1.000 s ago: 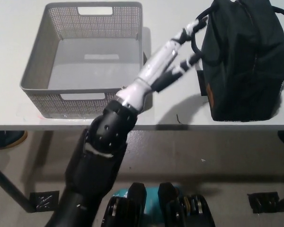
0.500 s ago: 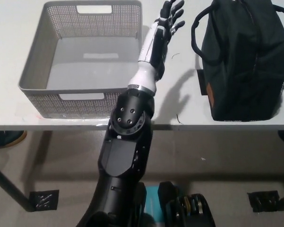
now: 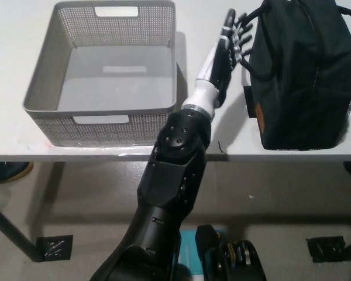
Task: Use both hands to pick up a lunch bag on the right hand side and place it into a container on the left hand side
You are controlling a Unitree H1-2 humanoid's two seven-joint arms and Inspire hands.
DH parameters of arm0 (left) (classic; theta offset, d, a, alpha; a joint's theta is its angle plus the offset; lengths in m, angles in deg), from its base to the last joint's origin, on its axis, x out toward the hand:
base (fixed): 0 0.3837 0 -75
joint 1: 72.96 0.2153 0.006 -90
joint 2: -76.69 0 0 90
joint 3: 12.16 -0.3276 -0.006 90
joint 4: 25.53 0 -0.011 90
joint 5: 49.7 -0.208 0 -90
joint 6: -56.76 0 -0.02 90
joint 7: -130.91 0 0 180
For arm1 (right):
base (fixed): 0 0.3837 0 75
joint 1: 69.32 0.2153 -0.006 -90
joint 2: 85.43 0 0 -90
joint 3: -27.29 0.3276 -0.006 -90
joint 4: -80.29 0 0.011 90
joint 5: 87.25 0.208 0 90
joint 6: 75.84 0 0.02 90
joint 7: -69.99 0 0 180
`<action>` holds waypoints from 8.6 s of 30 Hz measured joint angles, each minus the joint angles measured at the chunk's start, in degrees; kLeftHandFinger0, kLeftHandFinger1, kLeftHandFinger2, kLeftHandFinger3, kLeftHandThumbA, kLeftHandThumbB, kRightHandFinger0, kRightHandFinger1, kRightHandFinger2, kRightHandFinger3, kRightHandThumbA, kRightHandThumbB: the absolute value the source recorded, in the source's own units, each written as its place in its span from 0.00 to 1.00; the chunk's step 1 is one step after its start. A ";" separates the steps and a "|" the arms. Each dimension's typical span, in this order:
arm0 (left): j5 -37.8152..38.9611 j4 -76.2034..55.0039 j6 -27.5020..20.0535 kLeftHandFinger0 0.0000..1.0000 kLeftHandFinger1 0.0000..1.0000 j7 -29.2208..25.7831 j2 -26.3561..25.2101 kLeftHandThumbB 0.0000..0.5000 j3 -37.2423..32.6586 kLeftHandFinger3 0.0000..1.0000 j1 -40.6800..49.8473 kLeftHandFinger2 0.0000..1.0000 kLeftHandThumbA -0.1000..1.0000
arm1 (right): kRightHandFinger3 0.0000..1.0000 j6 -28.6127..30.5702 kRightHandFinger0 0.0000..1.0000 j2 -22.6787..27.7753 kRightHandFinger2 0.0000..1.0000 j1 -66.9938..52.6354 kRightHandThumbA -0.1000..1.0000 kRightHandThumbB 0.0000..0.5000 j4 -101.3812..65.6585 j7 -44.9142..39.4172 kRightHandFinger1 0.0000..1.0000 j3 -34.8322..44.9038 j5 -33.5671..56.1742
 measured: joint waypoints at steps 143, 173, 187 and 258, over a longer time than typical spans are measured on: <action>6.89 34.76 -0.56 1.00 1.00 4.21 -19.75 0.40 7.38 1.00 -32.15 1.00 1.00 | 1.00 -9.04 1.00 -8.87 1.00 57.30 1.00 0.09 60.65 7.00 1.00 -13.51 -1.06; 11.07 -5.30 13.53 1.00 1.00 3.77 -29.61 0.36 12.87 1.00 -13.09 1.00 1.00 | 1.00 -4.63 1.00 -22.80 1.00 66.35 1.00 0.13 71.72 5.23 1.00 -16.82 -6.17; 7.90 4.92 13.01 1.00 1.00 6.36 -32.17 0.54 2.55 1.00 -11.29 1.00 1.00 | 1.00 -5.20 1.00 -22.35 1.00 60.27 0.59 0.22 74.55 4.87 1.00 -20.36 -9.24; -2.73 -57.35 -4.57 1.00 1.00 13.70 -34.21 0.59 -7.98 1.00 54.03 1.00 1.00 | 1.00 2.18 1.00 -1.70 1.00 -32.63 1.00 0.57 -20.24 7.89 1.00 -33.58 -15.35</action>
